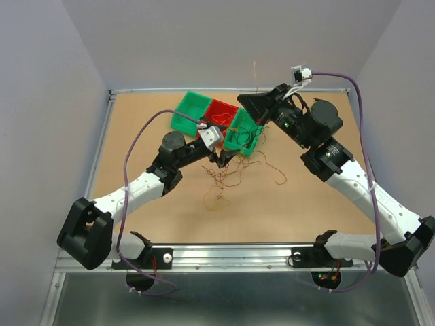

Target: Untangle the cables

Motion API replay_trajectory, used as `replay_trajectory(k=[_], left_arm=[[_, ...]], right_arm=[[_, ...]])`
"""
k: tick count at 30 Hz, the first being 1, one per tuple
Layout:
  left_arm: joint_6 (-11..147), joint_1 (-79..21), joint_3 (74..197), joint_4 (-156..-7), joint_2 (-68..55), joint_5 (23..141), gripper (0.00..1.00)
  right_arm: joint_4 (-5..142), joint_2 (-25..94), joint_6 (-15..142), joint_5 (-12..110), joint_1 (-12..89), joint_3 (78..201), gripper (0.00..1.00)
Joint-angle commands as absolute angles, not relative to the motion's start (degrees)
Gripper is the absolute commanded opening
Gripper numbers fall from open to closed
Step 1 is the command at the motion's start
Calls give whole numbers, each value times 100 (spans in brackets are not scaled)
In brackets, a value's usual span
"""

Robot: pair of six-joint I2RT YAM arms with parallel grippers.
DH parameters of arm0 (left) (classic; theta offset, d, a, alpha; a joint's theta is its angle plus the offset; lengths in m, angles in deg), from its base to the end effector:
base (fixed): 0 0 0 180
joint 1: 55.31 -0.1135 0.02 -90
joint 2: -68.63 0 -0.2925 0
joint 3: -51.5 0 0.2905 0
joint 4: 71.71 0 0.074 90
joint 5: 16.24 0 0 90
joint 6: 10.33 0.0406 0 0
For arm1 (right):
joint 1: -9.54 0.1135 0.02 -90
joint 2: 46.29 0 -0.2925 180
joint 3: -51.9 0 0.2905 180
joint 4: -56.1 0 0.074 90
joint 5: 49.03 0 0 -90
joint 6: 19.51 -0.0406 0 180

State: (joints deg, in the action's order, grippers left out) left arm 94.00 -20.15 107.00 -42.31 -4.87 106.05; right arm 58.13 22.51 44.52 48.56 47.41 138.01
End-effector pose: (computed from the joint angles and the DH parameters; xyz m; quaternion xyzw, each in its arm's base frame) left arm 0.2486 -0.2017 0.3256 0.4501 0.4625 -0.3076 0.6992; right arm 0.2349 0.1895 0.5027 -0.1151 0.5968 0.4534 0.6519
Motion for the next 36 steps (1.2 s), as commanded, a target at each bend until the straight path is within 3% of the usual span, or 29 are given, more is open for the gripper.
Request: replay_trajectory(k=[1,3,5,18,20,21,23,24,29,32,36], left_arm=[[9242,-1989,10913,-3714,-528,10153,99],[9276,-1989,10956,-3714,-590,10153,96],[9373,-1989,11009,-3792,-704,10109,84],[9417,-1980,10921,-3793,-626,10611,88],[9470,-1989,10956,-3828,-660,10610,75],[9487,-1989,10974,-3854,-687,10654,55],[9522,-1980,11053,-4020,-748,10785,29],[9540,-1980,11132,-4152,-766,10777,0],[9313,-2129,11159,-4154,-608,9952,0],[8759,-2550,11124,-3969,-450,9899,0],[7777,-3156,11028,-3688,-230,9907,0]], right_arm=[[5379,2192,4272,5143,4760,13985,1],[5370,2156,4263,5169,4751,13976,1],[5370,2130,4246,5187,4760,13985,1],[5334,2095,4079,5353,4751,13993,1],[5326,2112,4052,5415,4751,14011,1],[5317,2121,4044,5424,4760,14011,0],[5317,2113,4043,5363,4760,13993,0],[5317,2104,4061,5328,4751,13976,1],[5396,1954,4000,4223,4751,13677,0],[5852,2094,3912,2862,4751,13694,1],[6090,2314,3491,2366,4760,13136,1]])
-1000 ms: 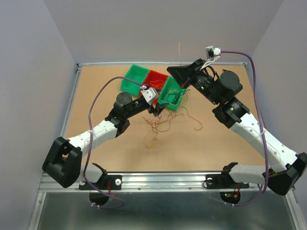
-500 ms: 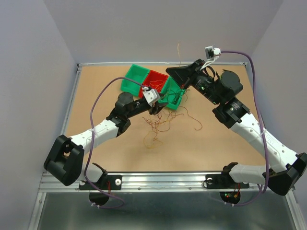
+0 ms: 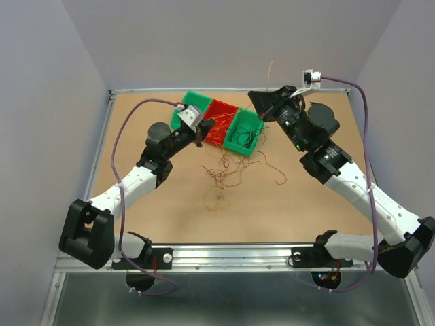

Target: Untangle the cables

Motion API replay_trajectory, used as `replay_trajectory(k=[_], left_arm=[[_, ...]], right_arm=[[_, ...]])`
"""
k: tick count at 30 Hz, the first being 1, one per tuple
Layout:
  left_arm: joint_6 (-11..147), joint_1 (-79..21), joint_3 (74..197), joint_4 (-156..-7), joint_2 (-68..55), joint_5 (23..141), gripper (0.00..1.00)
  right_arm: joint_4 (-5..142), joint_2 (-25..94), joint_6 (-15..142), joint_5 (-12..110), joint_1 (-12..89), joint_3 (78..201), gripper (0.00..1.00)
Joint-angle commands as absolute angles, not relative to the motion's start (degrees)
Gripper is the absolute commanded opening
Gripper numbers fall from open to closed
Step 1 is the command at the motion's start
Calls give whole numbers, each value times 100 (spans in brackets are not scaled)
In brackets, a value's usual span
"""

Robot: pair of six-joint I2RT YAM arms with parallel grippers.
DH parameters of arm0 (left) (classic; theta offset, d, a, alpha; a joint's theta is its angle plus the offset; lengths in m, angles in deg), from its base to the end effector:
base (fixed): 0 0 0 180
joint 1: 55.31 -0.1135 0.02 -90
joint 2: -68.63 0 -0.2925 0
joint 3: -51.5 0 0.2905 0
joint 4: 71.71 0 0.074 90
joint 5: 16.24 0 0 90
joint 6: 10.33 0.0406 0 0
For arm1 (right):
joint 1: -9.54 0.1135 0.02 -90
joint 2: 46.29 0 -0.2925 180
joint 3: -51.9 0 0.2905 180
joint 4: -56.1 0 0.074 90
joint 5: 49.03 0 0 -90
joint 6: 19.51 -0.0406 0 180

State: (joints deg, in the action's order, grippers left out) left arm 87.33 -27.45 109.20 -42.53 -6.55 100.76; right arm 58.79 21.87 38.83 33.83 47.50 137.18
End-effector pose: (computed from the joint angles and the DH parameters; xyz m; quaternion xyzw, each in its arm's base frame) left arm 0.2833 -0.1706 0.3314 0.3597 0.5294 -0.2773 0.7165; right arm 0.2392 0.1802 0.4990 0.0155 0.6133 0.4190 0.6694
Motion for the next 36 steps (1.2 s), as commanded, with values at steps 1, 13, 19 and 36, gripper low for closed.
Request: replay_trajectory(k=[1,13,19,36], left_arm=[[7617,-3280,10992,-3487,-160,9951,0],[6912,-3940,10939,-3142,-107,10821,0],[7105,-3958,11009,-3221,-379,10567,0],[7598,-3958,12933,-4126,-2742,10619,0]], right_arm=[[6099,2436,3368,2365,4751,12915,1],[5740,3888,3753,3991,4777,11305,9],[5247,3572,3797,3869,4777,10812,37],[4693,1911,3753,2401,4786,9784,75]])
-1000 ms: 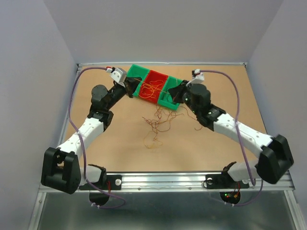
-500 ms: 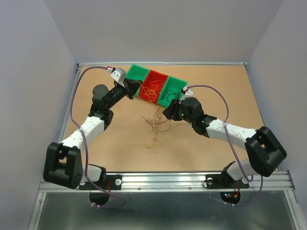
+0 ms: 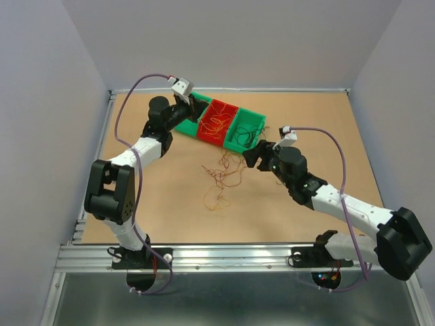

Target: Untangle the cables

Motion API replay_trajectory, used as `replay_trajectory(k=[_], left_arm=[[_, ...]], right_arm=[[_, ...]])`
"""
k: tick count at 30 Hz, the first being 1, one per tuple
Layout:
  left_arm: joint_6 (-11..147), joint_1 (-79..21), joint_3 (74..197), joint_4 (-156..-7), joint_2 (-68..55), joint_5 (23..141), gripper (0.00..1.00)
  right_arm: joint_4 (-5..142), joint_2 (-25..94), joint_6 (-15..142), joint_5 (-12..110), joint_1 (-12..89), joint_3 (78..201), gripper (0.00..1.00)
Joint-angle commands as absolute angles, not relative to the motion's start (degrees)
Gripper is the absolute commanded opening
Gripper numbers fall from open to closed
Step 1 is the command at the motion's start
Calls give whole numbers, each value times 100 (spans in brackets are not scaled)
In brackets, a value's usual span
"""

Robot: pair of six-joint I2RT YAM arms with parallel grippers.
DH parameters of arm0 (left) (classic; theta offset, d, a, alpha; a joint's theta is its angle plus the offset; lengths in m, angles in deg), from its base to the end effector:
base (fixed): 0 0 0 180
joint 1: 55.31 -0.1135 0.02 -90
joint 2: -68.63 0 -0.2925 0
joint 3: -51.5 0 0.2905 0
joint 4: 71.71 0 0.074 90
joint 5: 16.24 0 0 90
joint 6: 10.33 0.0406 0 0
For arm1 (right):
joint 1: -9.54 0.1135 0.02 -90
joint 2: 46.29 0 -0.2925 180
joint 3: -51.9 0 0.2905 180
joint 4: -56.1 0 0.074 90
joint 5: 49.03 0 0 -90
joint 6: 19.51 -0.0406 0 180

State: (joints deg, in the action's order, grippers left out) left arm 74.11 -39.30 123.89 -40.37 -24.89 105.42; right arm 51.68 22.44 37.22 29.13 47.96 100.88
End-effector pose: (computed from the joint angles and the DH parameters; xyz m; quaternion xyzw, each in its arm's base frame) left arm 0.3938 -0.1352 0.3200 0.2646 0.5954 -0.3100 0.6923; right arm 0.2379 0.1780 0.2578 0.0270 0.7929 0.2868 0.5370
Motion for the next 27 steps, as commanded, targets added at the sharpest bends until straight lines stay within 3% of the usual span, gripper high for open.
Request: replay_trajectory(k=[1,9,14,23,24,27], left_arm=[[7589,-3966,13195,-4240,-3013,10584,0],[7633,-4010,15067,-5136,-4561,10366,0],[7931,-4002,15316,-6006,-5204,10058,0],[9284,-3080,16115,-7756,-5679,8063,0],[9407,-2966,16168,-7861,-5723,7670,1],[9602,-2631,16414,-8143,-5855,7113,20]], right_arm=[[4632,1797,3779,2374,4777,9740,77],[4482,1620,3877,2356,4777,9617,77],[4482,1629,3885,2409,4777,9625,77],[4482,1612,3903,2462,4777,9625,77],[4482,1611,3912,2462,4777,9625,77],[4482,1611,3920,2462,4777,9634,77]])
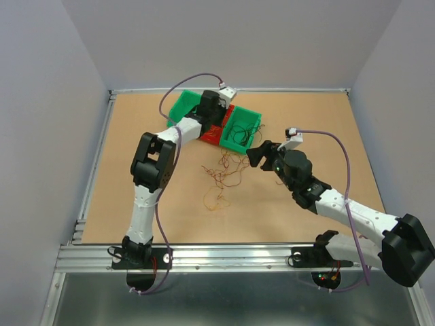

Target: Untangle the cables

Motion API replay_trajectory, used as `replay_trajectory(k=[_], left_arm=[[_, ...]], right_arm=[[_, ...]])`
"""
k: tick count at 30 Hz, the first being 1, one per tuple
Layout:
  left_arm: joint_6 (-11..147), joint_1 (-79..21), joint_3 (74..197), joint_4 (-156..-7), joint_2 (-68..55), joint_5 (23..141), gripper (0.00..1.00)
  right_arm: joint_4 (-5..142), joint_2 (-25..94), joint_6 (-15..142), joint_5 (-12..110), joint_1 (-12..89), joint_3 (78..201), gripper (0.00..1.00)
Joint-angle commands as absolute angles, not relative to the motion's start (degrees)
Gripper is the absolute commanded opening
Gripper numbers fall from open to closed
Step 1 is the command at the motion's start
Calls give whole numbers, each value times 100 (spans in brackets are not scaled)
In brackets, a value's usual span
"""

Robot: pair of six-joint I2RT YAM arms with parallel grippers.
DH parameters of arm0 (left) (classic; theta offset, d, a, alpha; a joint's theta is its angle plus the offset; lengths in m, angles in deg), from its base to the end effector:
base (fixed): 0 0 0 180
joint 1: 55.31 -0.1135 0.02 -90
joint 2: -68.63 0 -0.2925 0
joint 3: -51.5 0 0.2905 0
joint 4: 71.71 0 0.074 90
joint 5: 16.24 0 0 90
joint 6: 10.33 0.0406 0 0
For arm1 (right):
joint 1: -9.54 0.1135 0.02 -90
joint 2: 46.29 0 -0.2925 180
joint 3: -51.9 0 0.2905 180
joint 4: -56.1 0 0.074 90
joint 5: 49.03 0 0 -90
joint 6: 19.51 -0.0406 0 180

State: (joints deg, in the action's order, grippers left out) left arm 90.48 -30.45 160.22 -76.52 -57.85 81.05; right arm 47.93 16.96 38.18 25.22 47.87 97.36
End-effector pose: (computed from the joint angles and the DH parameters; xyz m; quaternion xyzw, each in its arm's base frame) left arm 0.5205 -0.2469 0.2162 0.2878 0.7794 -0.1202 0.5433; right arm 0.2237 0.1628 0.2670 0.0486 0.7603 0.2842 0.5821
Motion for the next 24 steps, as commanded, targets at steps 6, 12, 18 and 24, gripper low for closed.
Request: replay_trajectory(k=[6,12,18,24], left_arm=[[9260,-2735,16678,-8608,-5829,7321,41],[9233,-2789,16503,-8846,-5206,7868,57],[9250,-2789,16099,-8838,-4493,7955,59],[9224,-2789,16002,-8856,-4150,8105,59]], right_arm=[[4482,1611,3920,2462,4777,9634,77],[4491,1620,3920,2453,4777,9634,77],[4491,1594,3938,2436,4777,9634,77],[4491,1620,3955,2445,4777,9643,77]])
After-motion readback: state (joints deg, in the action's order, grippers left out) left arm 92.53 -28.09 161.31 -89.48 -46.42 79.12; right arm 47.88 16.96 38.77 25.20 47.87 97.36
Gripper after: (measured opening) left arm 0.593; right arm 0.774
